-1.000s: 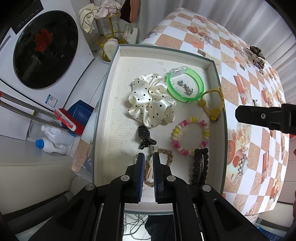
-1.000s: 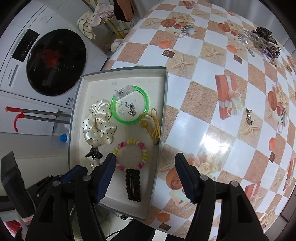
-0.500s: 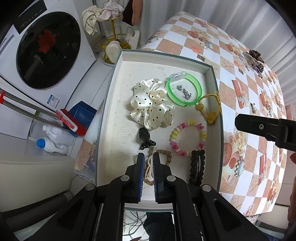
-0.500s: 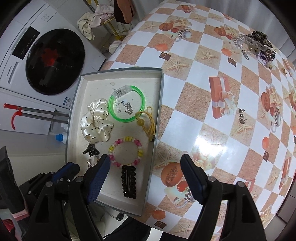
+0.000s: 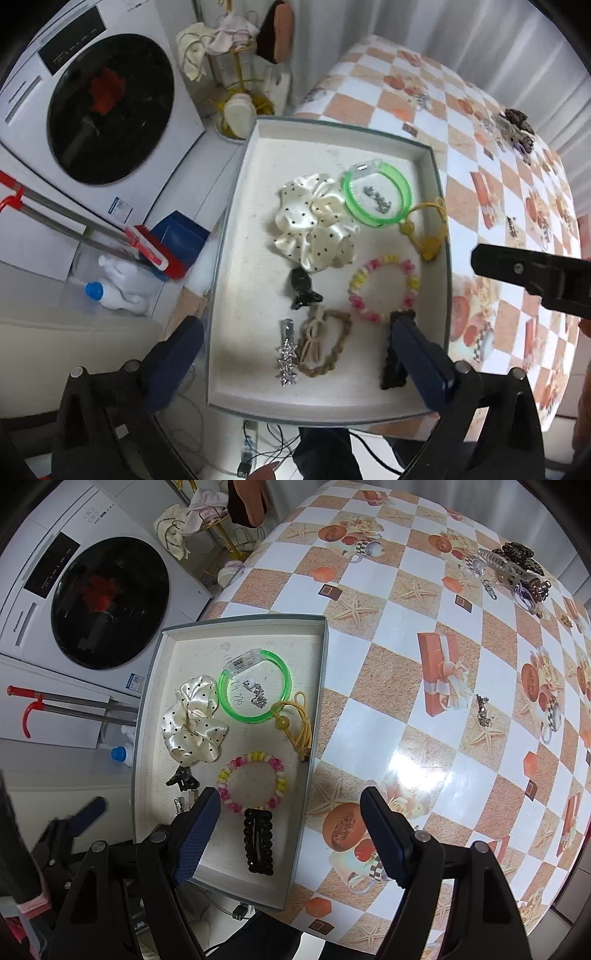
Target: Organize jewelry
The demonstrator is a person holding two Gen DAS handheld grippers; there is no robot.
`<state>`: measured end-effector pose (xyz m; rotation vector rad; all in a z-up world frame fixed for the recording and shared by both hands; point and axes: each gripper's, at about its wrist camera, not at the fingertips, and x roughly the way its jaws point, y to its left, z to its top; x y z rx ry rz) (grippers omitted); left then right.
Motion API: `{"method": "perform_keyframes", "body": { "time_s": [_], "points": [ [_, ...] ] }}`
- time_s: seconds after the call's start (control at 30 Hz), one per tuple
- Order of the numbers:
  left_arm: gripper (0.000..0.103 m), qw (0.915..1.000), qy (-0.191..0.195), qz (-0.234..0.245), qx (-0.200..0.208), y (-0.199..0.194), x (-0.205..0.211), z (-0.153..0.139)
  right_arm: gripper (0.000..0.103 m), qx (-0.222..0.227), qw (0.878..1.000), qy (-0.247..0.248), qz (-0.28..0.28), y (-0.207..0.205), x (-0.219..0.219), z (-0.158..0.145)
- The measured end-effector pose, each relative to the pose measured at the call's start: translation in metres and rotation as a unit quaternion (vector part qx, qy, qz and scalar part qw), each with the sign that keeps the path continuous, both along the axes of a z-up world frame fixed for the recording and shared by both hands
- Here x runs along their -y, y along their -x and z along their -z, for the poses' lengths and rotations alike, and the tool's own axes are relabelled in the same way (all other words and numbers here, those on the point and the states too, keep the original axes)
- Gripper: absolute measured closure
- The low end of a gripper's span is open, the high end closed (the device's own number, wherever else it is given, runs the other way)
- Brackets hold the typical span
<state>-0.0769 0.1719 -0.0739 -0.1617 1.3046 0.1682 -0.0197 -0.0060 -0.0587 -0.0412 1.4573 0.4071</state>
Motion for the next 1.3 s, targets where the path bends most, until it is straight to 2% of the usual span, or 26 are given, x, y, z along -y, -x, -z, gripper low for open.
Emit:
{"method": "perform_keyframes", "body": {
  "time_s": [0.47, 1.07, 1.3],
  "points": [
    [0.0, 0.9998, -0.015, -0.014, 0.001, 0.005, -0.003, -0.005, 0.022, 0.009, 1.0, 0.003, -0.013, 0.005, -0.006, -0.003],
    [0.0, 0.9998, -0.014, -0.014, -0.007, 0.01, -0.004, -0.007, 0.022, 0.075, 0.993, 0.058, -0.069, 0.016, -0.024, -0.016],
    [0.0, 0.9998, -0.015, -0.013, -0.007, 0.009, -0.005, -0.007, 0.022, 0.083, 0.991, 0.065, -0.078, 0.017, -0.028, -0.017]
  ]
}}
